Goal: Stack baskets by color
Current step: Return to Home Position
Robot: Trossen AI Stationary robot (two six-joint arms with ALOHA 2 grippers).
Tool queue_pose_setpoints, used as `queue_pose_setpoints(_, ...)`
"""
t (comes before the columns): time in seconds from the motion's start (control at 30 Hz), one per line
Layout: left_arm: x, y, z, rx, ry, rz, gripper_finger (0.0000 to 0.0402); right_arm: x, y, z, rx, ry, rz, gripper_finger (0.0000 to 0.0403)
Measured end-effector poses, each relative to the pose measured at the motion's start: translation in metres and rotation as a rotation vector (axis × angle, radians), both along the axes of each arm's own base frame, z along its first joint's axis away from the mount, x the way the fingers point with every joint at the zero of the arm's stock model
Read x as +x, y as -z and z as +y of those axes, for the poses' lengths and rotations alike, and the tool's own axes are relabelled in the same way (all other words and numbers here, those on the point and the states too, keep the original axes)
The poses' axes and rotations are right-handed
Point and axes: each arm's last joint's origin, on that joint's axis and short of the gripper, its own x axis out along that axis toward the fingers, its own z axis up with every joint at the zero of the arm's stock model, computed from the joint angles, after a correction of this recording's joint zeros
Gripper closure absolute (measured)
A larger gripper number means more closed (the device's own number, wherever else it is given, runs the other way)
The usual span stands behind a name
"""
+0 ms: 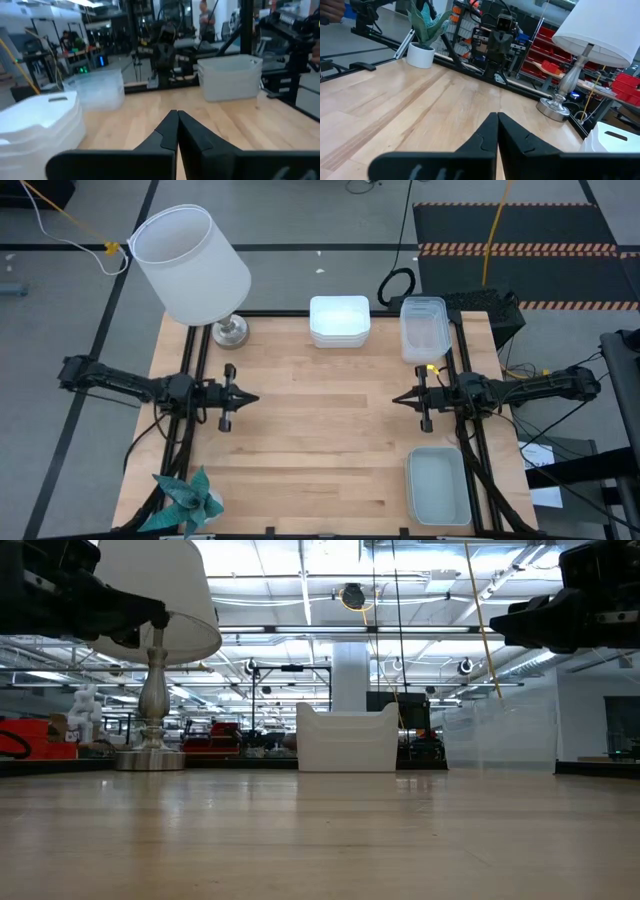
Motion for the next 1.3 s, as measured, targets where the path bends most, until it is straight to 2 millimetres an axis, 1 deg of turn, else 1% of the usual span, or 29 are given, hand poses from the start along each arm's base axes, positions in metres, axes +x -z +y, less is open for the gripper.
queue_pose_setpoints(0.1, -0.003, 0.0, 0.001, 0.0, 0.0, -0.004, 0.0388, 0.0, 0.0, 0.0, 0.0, 0.0, -0.004, 0.0403)
queue_pose_setpoints(0.27, -0.007, 0.002, 0.001, -0.004, 0.0, 0.014, 0.0398, -0.001, -0.002, 0.0, 0.001, 0.0, -0.018, 0.0403)
queue_pose_setpoints(0.4, -0.009, 0.002, 0.001, -0.004, 0.0, 0.013, 0.039, -0.002, -0.003, 0.0, 0.002, 0.0, -0.032, 0.0403)
queue_pose_setpoints(0.5, -0.01, 0.003, 0.002, 0.002, 0.001, 0.028, 0.0391, -0.003, -0.004, 0.0, 0.003, 0.0, -0.04, 0.0403)
queue_pose_setpoints(0.57, -0.012, 0.001, 0.001, 0.002, 0.032, 0.004, 0.0397, -0.003, -0.003, 0.0, 0.002, 0.0, -0.032, 0.0403)
queue_pose_setpoints(0.67, -0.015, -0.002, 0.0, 0.009, 0.075, -0.029, 0.0396, -0.004, -0.003, 0.0, 0.003, 0.0, -0.026, 0.0403)
queue_pose_setpoints(0.93, -0.019, 0.005, 0.002, 0.003, 0.064, 0.04, 0.0397, -0.005, -0.002, 0.0, 0.001, 0.002, -0.013, 0.0403)
queue_pose_setpoints(1.17, -0.021, 0.008, 0.005, -0.007, 0.027, 0.065, 0.0399, -0.008, -0.004, -0.001, 0.007, 0.001, -0.041, 0.0403)
queue_pose_setpoints(1.3, -0.022, 0.009, 0.007, -0.022, 0.009, 0.07, 0.0392, -0.01, -0.003, -0.001, 0.01, 0.001, -0.031, 0.0403)
